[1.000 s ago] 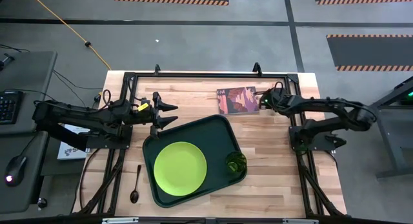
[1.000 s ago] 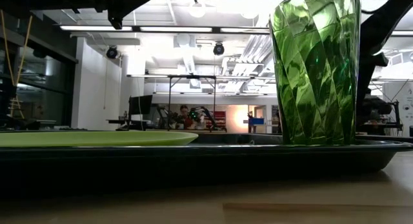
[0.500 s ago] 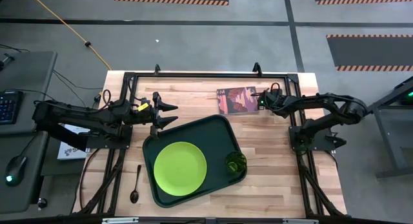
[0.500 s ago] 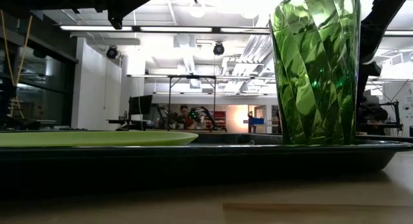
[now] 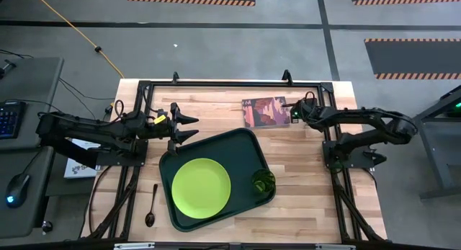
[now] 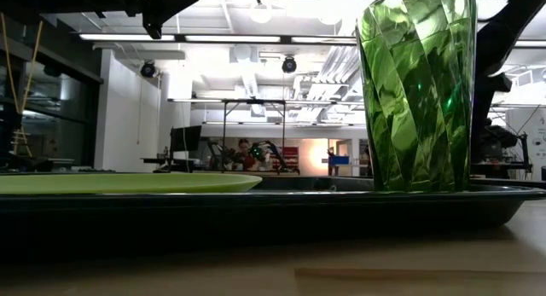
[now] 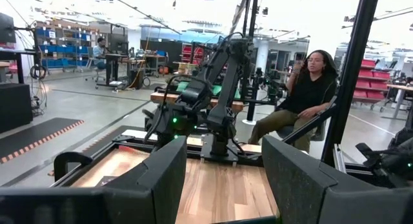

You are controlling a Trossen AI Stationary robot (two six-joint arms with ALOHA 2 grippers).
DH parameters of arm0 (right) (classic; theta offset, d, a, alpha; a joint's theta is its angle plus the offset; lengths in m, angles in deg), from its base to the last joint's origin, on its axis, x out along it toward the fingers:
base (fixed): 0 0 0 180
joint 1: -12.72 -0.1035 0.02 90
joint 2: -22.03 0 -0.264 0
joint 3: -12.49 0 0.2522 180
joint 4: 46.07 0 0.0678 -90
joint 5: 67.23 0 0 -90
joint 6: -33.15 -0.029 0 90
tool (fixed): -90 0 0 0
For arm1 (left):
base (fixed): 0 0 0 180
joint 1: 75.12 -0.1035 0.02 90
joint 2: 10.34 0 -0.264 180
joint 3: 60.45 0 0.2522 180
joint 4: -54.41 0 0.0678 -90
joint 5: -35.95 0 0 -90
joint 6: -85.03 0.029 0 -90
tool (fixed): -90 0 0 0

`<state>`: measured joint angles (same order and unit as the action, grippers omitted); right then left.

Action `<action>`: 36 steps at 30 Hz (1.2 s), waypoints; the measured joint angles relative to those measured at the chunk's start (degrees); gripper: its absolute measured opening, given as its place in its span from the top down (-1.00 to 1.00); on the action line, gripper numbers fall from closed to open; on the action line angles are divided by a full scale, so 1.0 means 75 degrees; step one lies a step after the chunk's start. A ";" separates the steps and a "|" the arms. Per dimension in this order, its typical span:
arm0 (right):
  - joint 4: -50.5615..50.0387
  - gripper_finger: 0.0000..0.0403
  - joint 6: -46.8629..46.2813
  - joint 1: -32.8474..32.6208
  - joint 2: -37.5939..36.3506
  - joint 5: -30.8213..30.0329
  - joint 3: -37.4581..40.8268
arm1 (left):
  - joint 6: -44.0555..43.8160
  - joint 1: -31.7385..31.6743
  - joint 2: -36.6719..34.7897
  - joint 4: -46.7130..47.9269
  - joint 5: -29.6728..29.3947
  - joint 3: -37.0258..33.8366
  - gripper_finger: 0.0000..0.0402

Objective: Pick and place plate/cup/fork/spoon on tray
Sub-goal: Put the orange fork on the black tray to the right of the green plate

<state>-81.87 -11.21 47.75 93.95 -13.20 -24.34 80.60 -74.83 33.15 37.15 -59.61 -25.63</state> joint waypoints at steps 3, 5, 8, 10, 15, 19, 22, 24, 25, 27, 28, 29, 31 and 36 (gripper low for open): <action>-0.0138 0.98 0.0117 -0.0146 -0.0591 -0.0010 -0.0003 | 0.0003 0.0000 0.0000 0.0000 0.0000 0.0000 0.04; -0.0132 0.99 0.0124 -0.0319 -0.1012 -0.0035 -0.0010 | 0.0001 0.0000 0.0000 -0.0001 0.0000 0.0000 0.04; -0.0056 0.99 0.0122 -0.0634 -0.1598 -0.0058 -0.0015 | 0.0003 0.0000 0.0000 -0.0003 0.0000 0.0000 0.04; 0.0032 0.99 0.0125 -0.0876 -0.1931 -0.0058 -0.0015 | 0.0003 0.0000 0.0000 -0.0009 0.0000 0.0000 0.04; 0.0459 1.00 0.0181 -0.1458 -0.2484 -0.0058 -0.0015 | 0.0006 0.0000 0.0000 -0.0011 0.0000 0.0000 0.04; 0.0947 1.00 0.0318 -0.1783 -0.2635 -0.0055 -0.0020 | 0.0006 0.0000 0.0000 -0.0011 0.0000 0.0000 0.04; 0.1244 1.00 0.0362 -0.1947 -0.2638 -0.0043 -0.0023 | 0.0008 0.0000 0.0000 -0.0012 0.0000 0.0000 0.04; 0.1428 1.00 0.0468 -0.2047 -0.2638 -0.0009 -0.0023 | 0.0009 0.0000 0.0000 -0.0012 0.0000 0.0000 0.04; 0.1514 1.00 0.0516 -0.2088 -0.2638 0.0015 -0.0023 | 0.0009 0.0000 0.0000 -0.0012 0.0000 0.0000 0.04; 0.1694 1.00 0.0585 -0.2180 -0.2638 0.0095 -0.0023 | 0.0009 0.0000 0.0000 -0.0012 0.0000 0.0000 0.04; 0.1815 1.00 0.0644 -0.2228 -0.2638 0.0149 -0.0023 | 0.0009 0.0000 0.0000 -0.0012 0.0000 0.0000 0.04; 0.1943 1.00 0.0742 -0.2275 -0.2638 0.0204 -0.0023 | 0.0009 0.0000 0.0000 -0.0015 0.0000 0.0000 0.04; 0.2191 1.00 0.0928 -0.2382 -0.2638 0.0311 -0.0026 | 0.0012 0.0000 0.0000 -0.0034 0.0000 0.0000 0.04; 0.2761 1.00 0.1192 -0.2674 -0.2635 0.0674 -0.0026 | 0.0012 0.0000 0.0000 -0.0068 0.0000 0.0000 0.04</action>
<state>-61.17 -2.27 27.69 74.19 -8.15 -24.54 80.69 -74.83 33.15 36.64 -59.61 -25.63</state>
